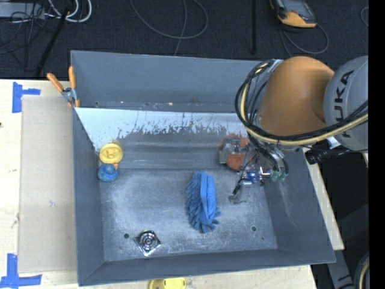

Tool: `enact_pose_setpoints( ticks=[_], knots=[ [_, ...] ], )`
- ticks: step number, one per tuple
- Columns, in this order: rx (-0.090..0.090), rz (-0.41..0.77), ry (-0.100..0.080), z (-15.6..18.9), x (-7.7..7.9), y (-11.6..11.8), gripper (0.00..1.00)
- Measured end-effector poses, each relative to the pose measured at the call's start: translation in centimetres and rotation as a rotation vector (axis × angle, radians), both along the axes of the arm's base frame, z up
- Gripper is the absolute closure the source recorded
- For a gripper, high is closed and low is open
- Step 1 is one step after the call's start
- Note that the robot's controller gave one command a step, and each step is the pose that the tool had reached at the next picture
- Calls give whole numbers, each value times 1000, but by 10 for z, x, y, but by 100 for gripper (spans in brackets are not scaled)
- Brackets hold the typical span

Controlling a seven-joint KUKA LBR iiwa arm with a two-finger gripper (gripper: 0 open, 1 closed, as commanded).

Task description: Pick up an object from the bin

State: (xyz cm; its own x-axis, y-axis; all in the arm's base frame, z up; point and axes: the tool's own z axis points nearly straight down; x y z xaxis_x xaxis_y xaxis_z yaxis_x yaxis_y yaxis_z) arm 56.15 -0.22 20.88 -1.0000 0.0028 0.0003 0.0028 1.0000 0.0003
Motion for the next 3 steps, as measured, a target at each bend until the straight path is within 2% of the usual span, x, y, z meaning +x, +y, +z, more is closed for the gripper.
enact_pose_setpoints(
  ticks=[1, 2, 3],
  knots=[
    [-1, 38, -10, -42, 26, 17, 0],
    [0, 41, 3, -77, -8, 55, 0],
    [2, -84, -1, -111, 0, 36, 0]
  ],
)
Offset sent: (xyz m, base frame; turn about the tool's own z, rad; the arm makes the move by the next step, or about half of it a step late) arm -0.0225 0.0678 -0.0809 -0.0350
